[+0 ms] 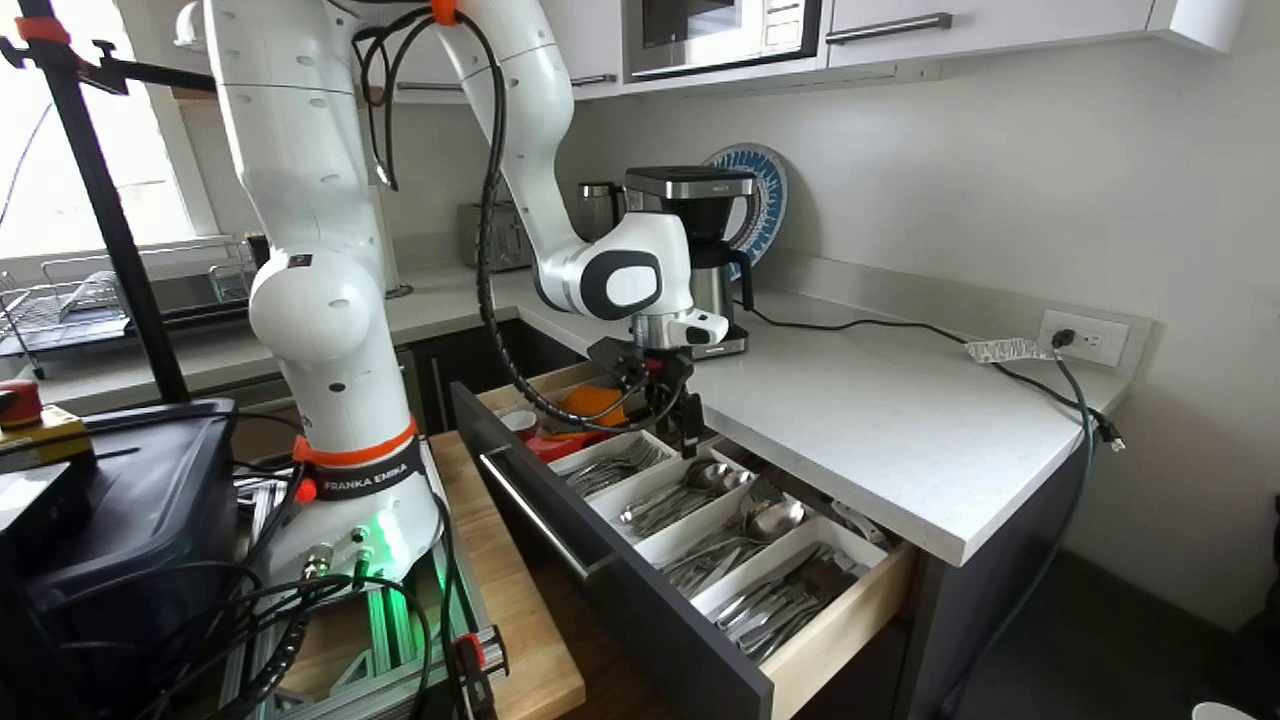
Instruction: Open the top right drawer, remove the spoon from the drawer and put it on the counter
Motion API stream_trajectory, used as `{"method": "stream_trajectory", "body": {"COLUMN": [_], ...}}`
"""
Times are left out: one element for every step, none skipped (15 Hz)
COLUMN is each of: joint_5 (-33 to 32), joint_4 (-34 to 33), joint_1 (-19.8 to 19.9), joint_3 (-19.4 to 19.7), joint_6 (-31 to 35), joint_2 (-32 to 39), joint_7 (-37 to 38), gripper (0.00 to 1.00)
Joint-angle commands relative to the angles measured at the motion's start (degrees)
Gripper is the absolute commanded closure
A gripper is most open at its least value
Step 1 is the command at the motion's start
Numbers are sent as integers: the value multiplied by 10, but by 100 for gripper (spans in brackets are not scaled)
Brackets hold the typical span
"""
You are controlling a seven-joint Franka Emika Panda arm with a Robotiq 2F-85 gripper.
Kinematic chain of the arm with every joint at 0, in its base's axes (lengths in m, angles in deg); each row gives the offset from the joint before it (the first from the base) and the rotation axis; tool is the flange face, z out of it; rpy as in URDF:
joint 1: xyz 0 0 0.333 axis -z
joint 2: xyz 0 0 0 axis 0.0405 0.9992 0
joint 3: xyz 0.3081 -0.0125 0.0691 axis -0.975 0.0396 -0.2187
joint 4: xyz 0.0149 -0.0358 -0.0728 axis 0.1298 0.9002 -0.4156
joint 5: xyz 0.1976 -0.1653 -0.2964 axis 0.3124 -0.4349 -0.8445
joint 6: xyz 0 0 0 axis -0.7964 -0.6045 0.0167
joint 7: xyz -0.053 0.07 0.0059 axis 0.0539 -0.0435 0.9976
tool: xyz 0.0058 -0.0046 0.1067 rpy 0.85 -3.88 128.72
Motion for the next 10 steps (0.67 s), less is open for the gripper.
{"method": "stream_trajectory", "body": {"joint_5": [-16, -6, -3, -1, 0, 0, -57, -48, -12, -3], "joint_4": [0, 0, 0, 0, -1, -1, -12, -21, -19, -21], "joint_1": [-4, -16, -18, -20, -21, -21, -37, -38, -30, -31], "joint_3": [26, 25, 31, 36, 37, 38, 63, 59, 42, 39], "joint_6": [53, 23, 33, 40, 42, 43, 52, 51, 69, 73], "joint_2": [61, 27, 40, 50, 56, 58, 72, 89, 100, 107], "joint_7": [-28, -17, -24, -28, -30, -31, -12, -22, -57, -67], "gripper": [0, 0, 0, 0, 0, 0, 0, 0, 0, 0]}}
